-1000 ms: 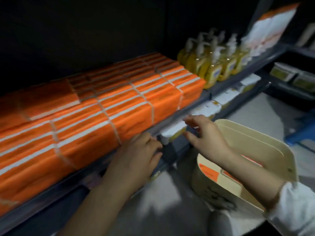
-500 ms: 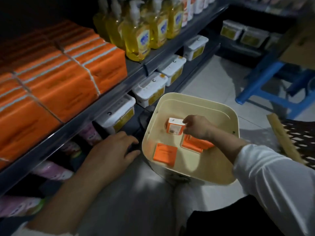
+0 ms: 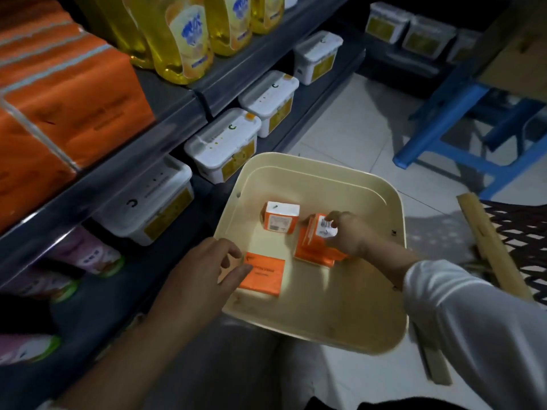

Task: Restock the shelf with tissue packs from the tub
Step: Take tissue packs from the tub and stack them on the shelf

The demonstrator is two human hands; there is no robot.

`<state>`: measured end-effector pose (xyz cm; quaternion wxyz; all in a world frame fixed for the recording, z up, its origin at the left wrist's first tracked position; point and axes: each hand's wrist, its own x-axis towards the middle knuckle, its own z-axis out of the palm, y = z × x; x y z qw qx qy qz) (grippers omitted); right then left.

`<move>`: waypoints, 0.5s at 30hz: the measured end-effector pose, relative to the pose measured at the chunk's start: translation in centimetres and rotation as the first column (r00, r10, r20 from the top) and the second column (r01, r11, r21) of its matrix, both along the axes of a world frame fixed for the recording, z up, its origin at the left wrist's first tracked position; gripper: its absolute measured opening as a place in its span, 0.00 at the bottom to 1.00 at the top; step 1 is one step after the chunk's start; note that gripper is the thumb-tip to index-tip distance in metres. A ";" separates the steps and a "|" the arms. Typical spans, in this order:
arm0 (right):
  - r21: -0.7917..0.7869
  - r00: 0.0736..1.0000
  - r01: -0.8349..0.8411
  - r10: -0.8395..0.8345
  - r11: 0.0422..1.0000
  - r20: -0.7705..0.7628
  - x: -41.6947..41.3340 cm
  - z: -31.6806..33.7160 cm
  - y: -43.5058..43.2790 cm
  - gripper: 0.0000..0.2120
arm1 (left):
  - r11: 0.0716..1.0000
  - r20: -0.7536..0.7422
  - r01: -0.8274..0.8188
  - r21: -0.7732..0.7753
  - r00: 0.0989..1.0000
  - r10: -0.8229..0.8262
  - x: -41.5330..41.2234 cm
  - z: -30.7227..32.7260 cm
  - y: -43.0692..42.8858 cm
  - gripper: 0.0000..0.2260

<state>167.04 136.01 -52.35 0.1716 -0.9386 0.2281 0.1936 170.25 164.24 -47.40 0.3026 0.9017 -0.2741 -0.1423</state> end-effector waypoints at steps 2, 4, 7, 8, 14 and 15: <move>-0.035 0.993 0.027 -0.031 0.999 -0.111 -0.7 -2.3 -0.7 0.31 | 1.000 -0.040 0.004 -0.008 0.999 -0.004 0.3 -1.5 -0.7 0.07; -0.058 0.986 0.067 -0.075 0.996 -0.152 -1.0 -4.8 -1.3 0.35 | 0.999 -0.080 0.025 -0.022 0.996 -0.027 0.7 -2.7 -1.0 0.07; -0.072 0.983 0.126 -0.134 0.989 -0.128 -0.6 -7.4 -1.7 0.37 | 0.999 -0.091 0.038 -0.020 0.995 -0.040 1.5 -3.8 -0.7 0.09; -0.073 0.985 0.128 -0.136 0.989 -0.108 -0.3 -7.9 -1.8 0.37 | 0.999 -0.084 0.030 -0.018 0.996 -0.031 1.8 -4.1 -0.5 0.09; -0.162 0.998 0.055 -0.058 0.985 -0.016 1.6 -11.6 -1.7 0.36 | 0.999 -0.054 -0.035 -0.031 0.998 0.033 3.0 -4.4 -0.5 0.10; -0.210 0.999 0.034 -0.040 0.977 -0.024 1.6 -12.2 -1.6 0.34 | 0.999 -0.058 -0.036 -0.028 0.998 0.034 3.1 -4.4 -0.7 0.10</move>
